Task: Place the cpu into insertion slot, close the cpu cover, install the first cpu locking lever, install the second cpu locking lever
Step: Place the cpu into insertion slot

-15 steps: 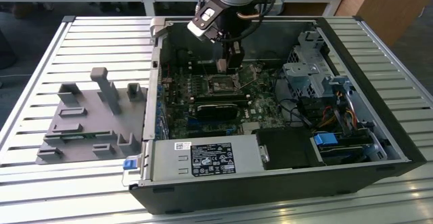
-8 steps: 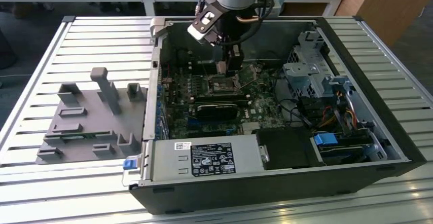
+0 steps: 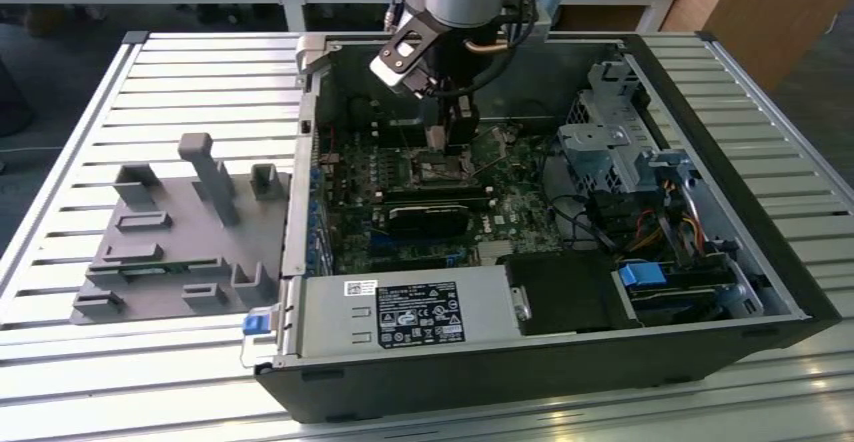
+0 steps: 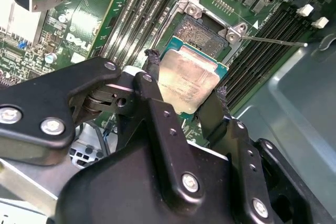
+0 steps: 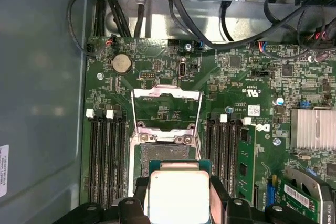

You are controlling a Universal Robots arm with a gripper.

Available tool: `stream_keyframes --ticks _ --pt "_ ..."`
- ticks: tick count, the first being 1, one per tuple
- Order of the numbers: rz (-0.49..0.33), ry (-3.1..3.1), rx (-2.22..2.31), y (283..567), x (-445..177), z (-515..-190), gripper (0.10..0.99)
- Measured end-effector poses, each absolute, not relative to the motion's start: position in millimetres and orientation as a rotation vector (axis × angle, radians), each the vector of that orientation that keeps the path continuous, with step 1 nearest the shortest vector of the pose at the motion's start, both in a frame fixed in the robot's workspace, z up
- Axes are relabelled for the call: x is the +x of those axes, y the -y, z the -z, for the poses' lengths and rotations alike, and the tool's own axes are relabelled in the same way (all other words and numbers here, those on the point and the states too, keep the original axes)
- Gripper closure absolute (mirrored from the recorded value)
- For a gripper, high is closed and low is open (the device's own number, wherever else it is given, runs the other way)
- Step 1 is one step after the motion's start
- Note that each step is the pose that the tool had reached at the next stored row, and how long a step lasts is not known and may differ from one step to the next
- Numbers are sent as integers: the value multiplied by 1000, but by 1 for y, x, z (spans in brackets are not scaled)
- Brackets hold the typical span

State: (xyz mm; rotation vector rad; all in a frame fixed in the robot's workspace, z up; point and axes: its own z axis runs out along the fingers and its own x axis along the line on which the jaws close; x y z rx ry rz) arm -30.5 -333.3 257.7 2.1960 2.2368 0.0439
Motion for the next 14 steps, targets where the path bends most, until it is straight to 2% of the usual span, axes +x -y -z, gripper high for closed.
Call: stream_keyframes --ticks 14 --pt "-43 -2235 2199 327 -31 -245 545"
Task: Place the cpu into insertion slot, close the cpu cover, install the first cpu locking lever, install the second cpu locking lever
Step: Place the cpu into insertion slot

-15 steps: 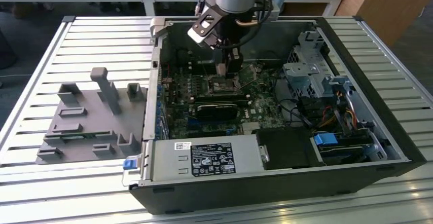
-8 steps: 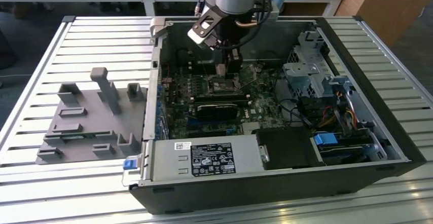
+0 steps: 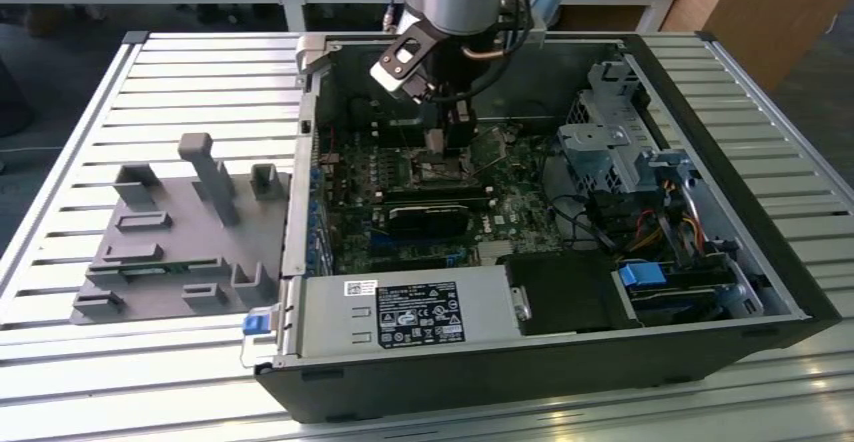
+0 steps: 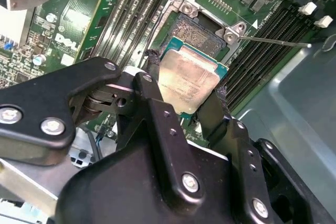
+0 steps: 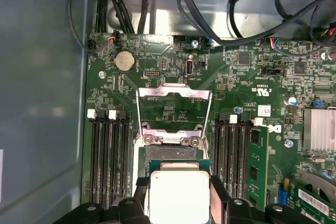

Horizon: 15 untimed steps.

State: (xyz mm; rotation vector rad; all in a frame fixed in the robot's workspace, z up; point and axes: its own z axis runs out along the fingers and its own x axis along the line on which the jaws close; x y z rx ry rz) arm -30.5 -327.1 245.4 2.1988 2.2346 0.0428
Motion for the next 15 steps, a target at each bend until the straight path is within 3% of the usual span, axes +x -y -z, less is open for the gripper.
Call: stream_keyframes --ticks 15 --pt "-42 -2232 2201 327 -32 -229 545"
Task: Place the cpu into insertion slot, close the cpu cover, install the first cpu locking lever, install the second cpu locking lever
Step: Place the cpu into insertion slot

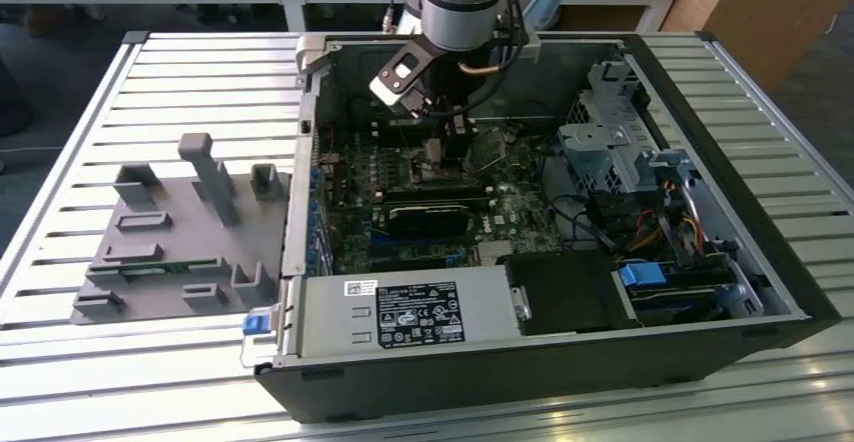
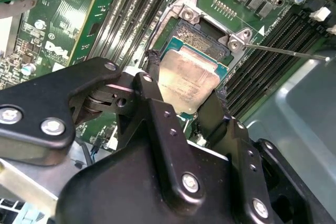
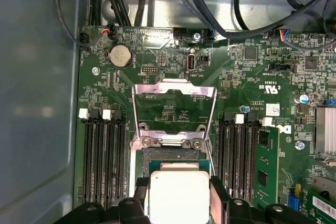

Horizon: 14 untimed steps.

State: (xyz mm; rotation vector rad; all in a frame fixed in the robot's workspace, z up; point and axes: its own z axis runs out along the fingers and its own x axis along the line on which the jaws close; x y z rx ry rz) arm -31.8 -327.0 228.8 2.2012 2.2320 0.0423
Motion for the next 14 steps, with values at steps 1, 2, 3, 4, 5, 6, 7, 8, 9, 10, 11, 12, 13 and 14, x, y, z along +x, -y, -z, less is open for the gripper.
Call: stream_keyframes --ticks 1,2,3,4,5,6,7,8,9,10,11,12,13,14 --pt "-42 -2232 2201 327 -32 -229 545" --pt "-42 -2232 2201 327 -32 -229 545" --pt "-42 -2232 2201 327 -32 -229 545" --pt "-43 -2232 2201 327 -32 -228 545" --pt "-43 -2232 2201 327 -32 -227 545" --pt "-42 -2232 2201 327 -32 -225 545" --pt "-42 -2232 2201 327 -32 -224 545" --pt "-42 -2232 2201 327 -32 -223 545" --pt "-42 -2232 2201 327 -32 -222 545" --pt "-42 -2232 2201 327 -32 -221 545" --pt "-42 -2232 2201 327 -32 -220 545" --pt "-43 -2232 2201 327 -32 -219 545" --pt "-42 -2232 2202 327 -32 -218 545" --pt "-42 -2231 2203 327 -32 -217 545"
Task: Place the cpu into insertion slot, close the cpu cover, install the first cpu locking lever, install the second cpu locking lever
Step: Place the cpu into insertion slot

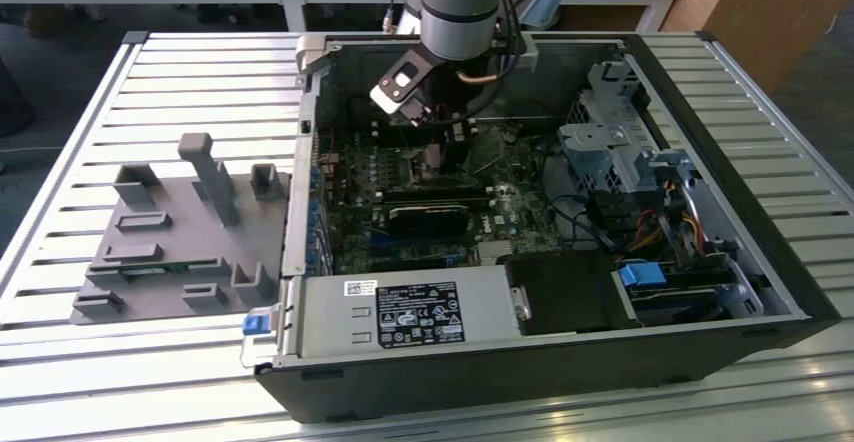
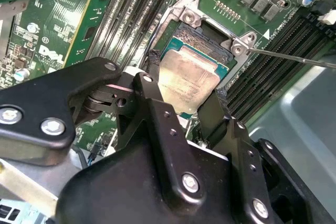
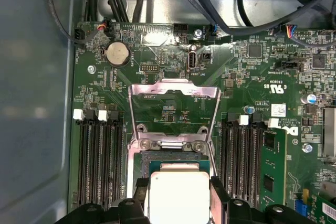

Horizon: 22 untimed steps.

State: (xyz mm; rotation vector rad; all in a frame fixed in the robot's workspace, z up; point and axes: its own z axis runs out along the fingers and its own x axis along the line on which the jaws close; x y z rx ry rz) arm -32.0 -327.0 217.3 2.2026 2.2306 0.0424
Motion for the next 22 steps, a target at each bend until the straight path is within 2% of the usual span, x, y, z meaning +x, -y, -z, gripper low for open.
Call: stream_keyframes --ticks 22 --pt "-42 -2228 2205 326 -32 -210 545"
